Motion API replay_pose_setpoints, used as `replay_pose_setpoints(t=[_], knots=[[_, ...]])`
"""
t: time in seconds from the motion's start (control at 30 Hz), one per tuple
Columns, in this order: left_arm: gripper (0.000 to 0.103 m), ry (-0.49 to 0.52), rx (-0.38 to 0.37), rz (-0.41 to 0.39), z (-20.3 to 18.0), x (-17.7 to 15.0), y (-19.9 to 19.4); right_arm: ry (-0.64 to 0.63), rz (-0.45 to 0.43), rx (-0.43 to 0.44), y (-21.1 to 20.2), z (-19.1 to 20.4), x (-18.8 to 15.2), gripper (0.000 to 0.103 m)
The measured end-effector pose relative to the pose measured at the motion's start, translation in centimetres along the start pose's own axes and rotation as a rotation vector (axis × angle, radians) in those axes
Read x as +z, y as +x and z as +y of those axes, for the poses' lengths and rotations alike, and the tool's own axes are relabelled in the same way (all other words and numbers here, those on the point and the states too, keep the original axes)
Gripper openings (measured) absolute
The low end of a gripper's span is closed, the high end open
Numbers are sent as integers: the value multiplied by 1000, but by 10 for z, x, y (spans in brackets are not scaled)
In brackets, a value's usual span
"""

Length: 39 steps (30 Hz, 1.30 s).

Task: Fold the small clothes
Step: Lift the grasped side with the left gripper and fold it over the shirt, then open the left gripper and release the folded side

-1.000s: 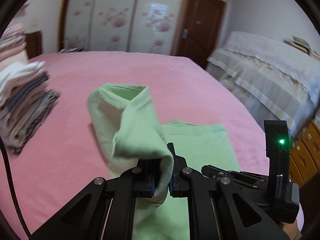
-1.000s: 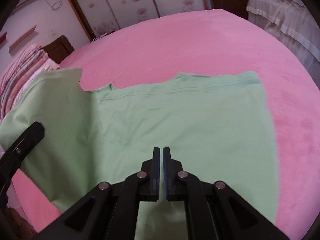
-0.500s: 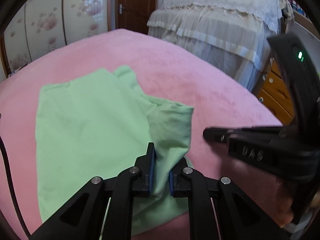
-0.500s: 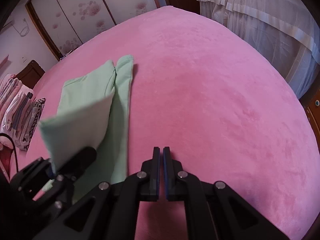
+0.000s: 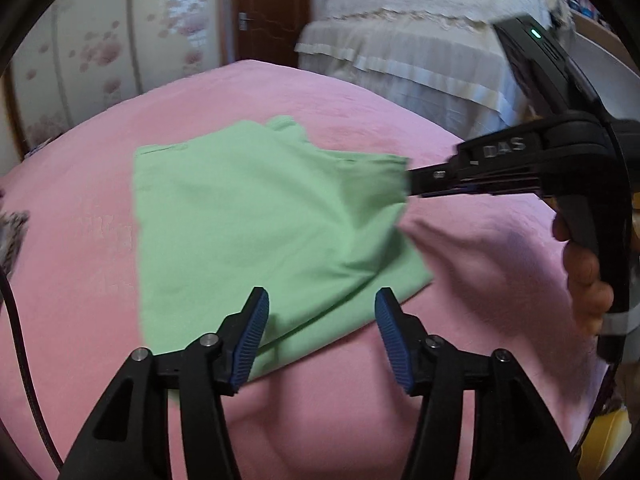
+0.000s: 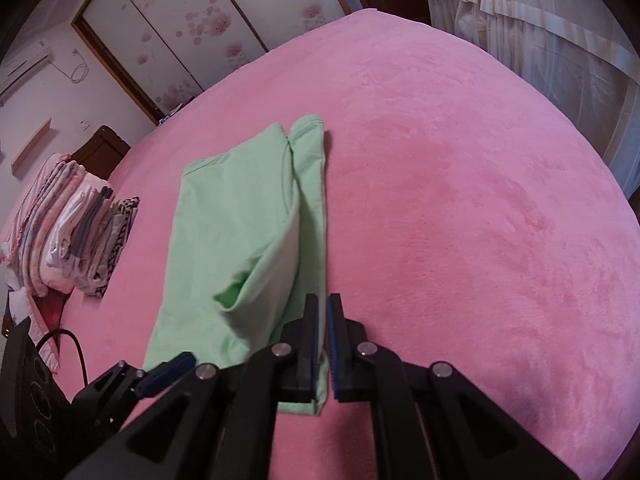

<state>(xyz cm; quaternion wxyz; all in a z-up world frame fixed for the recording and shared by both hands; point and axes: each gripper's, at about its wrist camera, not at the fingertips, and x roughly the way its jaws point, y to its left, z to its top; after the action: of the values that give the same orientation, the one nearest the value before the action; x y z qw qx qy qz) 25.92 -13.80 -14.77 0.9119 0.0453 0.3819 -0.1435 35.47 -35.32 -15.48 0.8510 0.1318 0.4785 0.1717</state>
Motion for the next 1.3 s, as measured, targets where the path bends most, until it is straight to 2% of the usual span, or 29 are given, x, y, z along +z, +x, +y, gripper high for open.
replay_pose_setpoints(t=[0.07,0.1,0.23,0.33,0.53,0.77,0.83,0.87,1.0,1.1,1.17,1.3], knots=[[61,-45,55,-15,18,-8,-11,-8,-13,-14,-6,3,0,33],[62,-72,74,-18,28,-12,-17,-11,-22,-18,-10,5,-1,34],[63,-168,121,31,61,-30,-14,-9,-34,9,-24,10,0,35],[63,-216,106,45,73,-41,-14,-27,-41,18,-33,20,1,35],[63,-219,94,50,76,-42,-2,-104,-24,17,-37,44,0,35],[62,-201,122,84,75,-33,10,-150,32,-39,-15,48,1,35],[48,-190,121,85,75,-27,11,-149,43,-49,-9,47,2,35],[38,-185,120,89,74,-25,11,-150,46,-51,-6,47,2,35],[16,-169,121,90,71,-16,12,-155,57,-76,4,49,4,35],[10,-182,121,62,73,-13,7,-137,62,-76,8,48,5,33],[8,-219,111,54,79,-13,3,-122,62,-64,8,47,5,7],[7,-330,85,31,102,-21,-9,-59,33,-2,-7,41,-3,5]])
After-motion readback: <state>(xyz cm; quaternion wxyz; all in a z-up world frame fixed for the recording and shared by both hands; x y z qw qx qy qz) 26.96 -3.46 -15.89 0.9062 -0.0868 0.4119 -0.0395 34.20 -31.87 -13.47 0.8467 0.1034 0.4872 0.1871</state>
